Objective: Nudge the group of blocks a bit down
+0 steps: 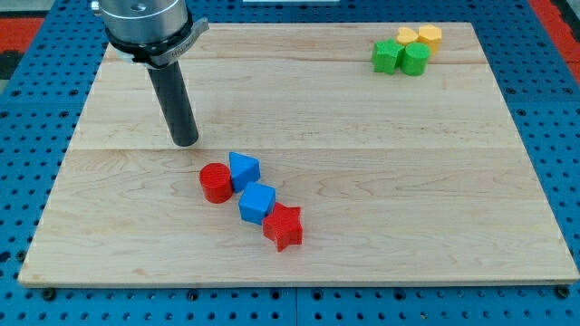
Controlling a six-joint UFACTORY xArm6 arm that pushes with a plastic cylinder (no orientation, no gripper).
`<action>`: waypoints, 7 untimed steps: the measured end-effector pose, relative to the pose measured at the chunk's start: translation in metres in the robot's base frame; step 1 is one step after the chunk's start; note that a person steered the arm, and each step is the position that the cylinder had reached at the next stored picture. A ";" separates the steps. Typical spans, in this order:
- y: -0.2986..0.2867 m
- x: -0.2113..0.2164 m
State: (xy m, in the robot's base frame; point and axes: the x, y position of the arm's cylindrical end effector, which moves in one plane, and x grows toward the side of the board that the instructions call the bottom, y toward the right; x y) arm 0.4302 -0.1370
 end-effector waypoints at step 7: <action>0.384 -0.239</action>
State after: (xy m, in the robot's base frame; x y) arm 0.1914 0.2471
